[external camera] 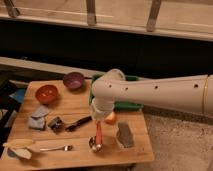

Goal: Place pepper in metal cup

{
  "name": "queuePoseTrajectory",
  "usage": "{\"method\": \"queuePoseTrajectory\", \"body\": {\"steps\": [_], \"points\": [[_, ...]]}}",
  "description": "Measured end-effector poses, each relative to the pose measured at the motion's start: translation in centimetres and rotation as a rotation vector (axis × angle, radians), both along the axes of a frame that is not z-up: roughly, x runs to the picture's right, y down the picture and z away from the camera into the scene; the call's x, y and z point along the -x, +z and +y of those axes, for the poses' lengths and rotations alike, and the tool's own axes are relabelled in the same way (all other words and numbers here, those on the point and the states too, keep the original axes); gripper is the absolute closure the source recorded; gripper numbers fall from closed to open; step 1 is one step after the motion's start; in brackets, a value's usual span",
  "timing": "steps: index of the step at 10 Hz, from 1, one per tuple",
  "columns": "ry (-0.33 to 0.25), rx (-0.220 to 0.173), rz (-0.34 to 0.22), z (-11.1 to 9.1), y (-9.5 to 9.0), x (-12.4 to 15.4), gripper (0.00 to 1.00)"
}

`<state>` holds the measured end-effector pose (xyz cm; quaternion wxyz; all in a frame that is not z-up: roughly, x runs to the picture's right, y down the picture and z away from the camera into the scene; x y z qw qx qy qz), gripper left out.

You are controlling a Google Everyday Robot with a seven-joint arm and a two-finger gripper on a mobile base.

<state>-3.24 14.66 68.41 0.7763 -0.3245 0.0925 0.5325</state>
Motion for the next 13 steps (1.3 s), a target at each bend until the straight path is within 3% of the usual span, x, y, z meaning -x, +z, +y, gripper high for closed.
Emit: {"method": "queuePoseTrajectory", "body": {"steps": [7,10,13], "points": [[-0.014,0.000,0.000,0.2,0.0,0.2,1.00],[-0.046,0.018,-0.006,0.8,0.9,2.0,1.00],[-0.043,0.016,-0.006,1.2,1.4,3.0,1.00]]}}
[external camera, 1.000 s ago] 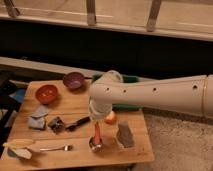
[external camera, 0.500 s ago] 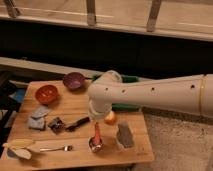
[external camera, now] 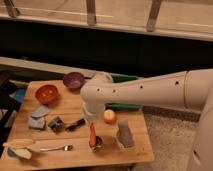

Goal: Place pepper in metal cup

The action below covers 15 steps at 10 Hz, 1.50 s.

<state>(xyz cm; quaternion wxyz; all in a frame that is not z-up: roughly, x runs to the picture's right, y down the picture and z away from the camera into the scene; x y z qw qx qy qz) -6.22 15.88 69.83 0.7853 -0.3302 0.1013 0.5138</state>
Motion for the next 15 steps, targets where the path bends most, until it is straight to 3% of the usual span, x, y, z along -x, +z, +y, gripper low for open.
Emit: {"method": "queuePoseTrajectory", "body": {"steps": [3,7,12,15], "points": [[0.033,-0.027,0.006,0.4,0.9,0.2,1.00],[0.035,-0.047,0.033,0.3,2.2,0.0,1.00],[0.056,-0.017,0.090,1.0,4.0,-3.1,1.00],[0.081,0.008,0.090,2.0,4.3,-3.7,1.00]]}}
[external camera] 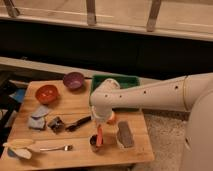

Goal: Place pepper in metal cup

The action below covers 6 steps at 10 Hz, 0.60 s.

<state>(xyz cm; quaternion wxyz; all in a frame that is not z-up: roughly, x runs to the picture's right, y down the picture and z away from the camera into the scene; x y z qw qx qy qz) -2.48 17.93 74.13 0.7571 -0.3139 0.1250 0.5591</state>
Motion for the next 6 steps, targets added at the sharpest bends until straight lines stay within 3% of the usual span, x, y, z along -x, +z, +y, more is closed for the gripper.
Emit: {"method": "queuePoseTrajectory", "body": {"steps": [6], "points": [[0.039,-0.024,-0.028,0.5,-1.4,2.0,1.00]]}}
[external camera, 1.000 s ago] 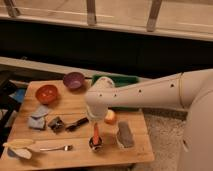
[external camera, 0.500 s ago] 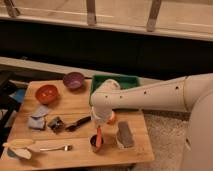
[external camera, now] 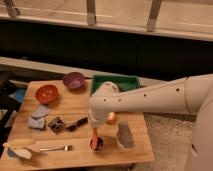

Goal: Place pepper in metal cup

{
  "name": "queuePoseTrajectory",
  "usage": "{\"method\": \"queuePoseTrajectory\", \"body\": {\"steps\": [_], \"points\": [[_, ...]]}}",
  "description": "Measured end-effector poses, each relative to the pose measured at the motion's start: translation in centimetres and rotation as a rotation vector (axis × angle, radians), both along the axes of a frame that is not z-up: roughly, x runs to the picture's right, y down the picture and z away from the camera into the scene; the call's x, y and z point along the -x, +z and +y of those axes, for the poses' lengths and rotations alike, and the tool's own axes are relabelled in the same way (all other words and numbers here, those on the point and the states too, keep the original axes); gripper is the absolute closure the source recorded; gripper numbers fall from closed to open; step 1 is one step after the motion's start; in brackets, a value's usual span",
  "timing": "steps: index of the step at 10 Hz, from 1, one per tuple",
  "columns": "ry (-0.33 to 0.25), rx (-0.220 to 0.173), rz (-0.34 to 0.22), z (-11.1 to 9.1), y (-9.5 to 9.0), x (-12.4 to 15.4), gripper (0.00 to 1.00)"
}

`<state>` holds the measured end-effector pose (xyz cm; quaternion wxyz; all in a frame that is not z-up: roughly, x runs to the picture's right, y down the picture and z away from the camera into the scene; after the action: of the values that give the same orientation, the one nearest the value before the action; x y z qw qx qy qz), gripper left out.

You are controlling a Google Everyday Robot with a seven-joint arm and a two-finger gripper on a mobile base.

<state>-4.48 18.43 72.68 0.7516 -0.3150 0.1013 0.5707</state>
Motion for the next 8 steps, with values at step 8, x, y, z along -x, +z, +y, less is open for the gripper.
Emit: {"method": "queuePoseTrajectory", "body": {"steps": [8], "points": [[0.077,-0.019,-0.007,1.3,0.9,-0.8,0.98]]}}
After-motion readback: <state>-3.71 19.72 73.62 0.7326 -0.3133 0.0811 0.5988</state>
